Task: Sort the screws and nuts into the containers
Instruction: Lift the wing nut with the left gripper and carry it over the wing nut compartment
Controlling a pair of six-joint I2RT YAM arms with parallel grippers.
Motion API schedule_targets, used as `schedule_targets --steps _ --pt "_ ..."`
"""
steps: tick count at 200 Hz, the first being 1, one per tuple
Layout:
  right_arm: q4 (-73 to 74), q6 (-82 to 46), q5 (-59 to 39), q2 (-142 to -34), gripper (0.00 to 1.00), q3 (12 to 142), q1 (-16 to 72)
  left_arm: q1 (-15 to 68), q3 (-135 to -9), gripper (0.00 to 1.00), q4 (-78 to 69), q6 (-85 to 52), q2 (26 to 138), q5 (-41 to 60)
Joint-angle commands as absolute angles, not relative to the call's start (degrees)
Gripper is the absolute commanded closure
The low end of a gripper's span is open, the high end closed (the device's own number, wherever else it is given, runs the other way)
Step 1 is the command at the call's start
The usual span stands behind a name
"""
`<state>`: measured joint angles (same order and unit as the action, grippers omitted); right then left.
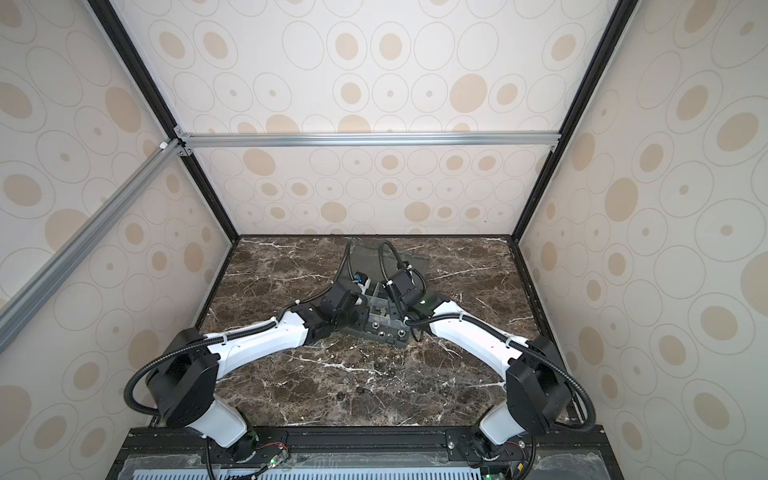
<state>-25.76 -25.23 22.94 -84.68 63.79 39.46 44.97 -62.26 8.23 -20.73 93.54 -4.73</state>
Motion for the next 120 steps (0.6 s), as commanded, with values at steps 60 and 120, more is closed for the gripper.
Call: schedule_targets --steps 60,120 --pt "-26.3 -26.7 22.8 -80.0 0.48 59.4 37.6 43.9 -77.0 0.86 11.2 -16.8 106.3 -2.0" --pt "-26.3 -26.1 22.1 -79.4 0.47 59.4 37.6 42.8 -80.4 0.85 11.4 -17.3 110.9 -1.1"
